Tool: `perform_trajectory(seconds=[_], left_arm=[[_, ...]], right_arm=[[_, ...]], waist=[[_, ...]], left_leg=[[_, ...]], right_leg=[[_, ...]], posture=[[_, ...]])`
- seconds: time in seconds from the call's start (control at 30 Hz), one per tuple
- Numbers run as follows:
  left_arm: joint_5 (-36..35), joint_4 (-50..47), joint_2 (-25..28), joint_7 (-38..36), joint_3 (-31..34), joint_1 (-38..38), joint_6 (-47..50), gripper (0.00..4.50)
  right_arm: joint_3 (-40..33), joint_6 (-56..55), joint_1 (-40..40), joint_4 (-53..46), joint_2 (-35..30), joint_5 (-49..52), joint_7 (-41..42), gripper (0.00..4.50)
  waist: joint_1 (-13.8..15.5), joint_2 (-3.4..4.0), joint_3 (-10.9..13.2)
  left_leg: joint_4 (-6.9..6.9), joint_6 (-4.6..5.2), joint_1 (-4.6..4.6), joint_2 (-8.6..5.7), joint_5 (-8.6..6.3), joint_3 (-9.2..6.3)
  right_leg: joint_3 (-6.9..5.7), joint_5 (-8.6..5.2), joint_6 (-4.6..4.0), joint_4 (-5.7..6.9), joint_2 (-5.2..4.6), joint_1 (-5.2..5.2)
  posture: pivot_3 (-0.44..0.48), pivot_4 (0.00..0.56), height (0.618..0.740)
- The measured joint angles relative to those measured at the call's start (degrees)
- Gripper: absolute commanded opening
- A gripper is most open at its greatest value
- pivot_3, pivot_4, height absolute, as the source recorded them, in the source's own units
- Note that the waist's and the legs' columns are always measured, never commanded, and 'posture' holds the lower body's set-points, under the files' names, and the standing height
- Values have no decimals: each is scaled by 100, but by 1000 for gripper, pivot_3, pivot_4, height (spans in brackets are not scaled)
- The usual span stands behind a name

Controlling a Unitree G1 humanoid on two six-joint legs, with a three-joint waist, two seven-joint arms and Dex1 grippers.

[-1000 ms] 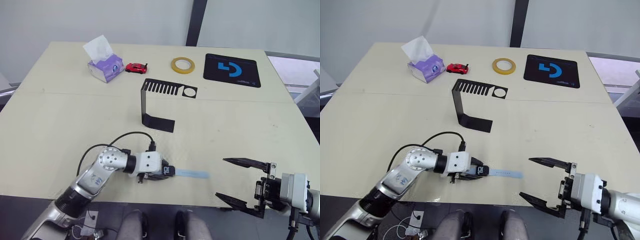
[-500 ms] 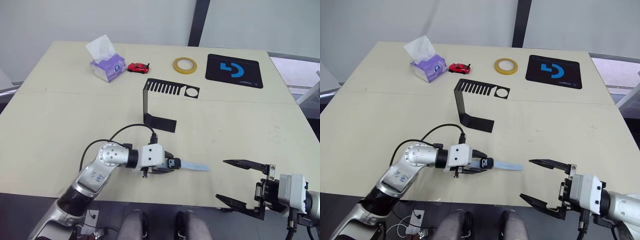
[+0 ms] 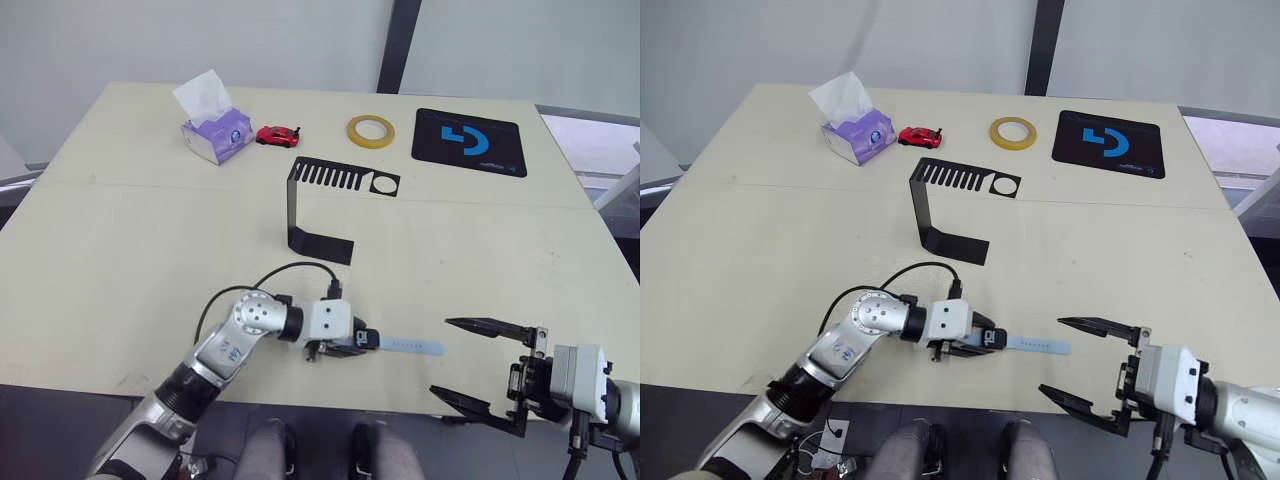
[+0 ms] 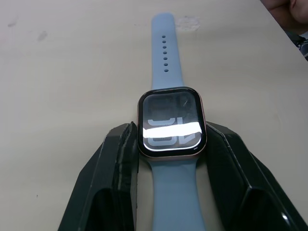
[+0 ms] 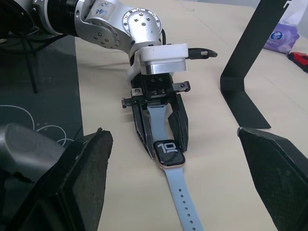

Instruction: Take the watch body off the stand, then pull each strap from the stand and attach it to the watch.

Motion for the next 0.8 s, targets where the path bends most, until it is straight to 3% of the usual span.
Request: perform_trajectory(seconds=[0.23, 0.37, 0.43, 0.53, 0.57, 0.6, 0.8], left_arm=[[-101, -280, 513, -237, 304, 228, -179, 1630], [-259, -318, 478, -278, 434, 304, -174, 1630], [-345, -334, 426, -284, 466, 314, -130, 2635], [-602, -394, 433, -431, 592, 390, -177, 3700], [-788, -461, 491, -570, 703, 469, -227, 4247], [-973, -488, 621, -738, 804, 513, -289, 4480], [-1678, -443, 1489, -1539, 1705, 897, -680, 4480]], right_arm=[[27, 2, 79, 0, 0, 0, -27, 4433], [27, 1, 60, 1, 0, -1, -27, 4433], [27, 0, 44, 8, 0, -3, -26, 4500], [27, 0, 6, 59, -1, -32, -21, 4500], [25, 0, 4, 106, -1, -43, -8, 4500], [18, 0, 4, 149, -4, -46, 8, 4500], [-104, -7, -14, 261, -32, -46, 66, 4500]], waist=[[-20, 0, 0], [4, 0, 0], [3, 0, 0], [-11, 0, 0], [-23, 0, 0], [-34, 0, 0], [-48, 1, 0]], left_leg=[[-5, -3, 1, 6, 1, 0], [0, 2, 0, -1, 0, -1], [0, 3, -1, -3, 0, -1], [-1, 2, 0, 1, 0, -1], [-2, 0, 0, 3, 1, 0], [-3, -3, 1, 5, 2, 0], [-4, -4, 3, 7, 2, 1]], right_leg=[[0, 0, 0, 0, 1, -2], [-1, 0, 0, -1, -2, 0], [-1, 0, 0, -1, -4, 1], [-1, 0, 0, -1, -2, 0], [0, 0, 0, 0, -1, -2], [0, 0, 0, 1, 1, -2], [0, -1, -2, -1, 1, -2]], posture=[[0, 150, 740], [0, 150, 740], [0, 150, 740], [0, 150, 740], [0, 150, 740], [0, 150, 740], [0, 150, 740]])
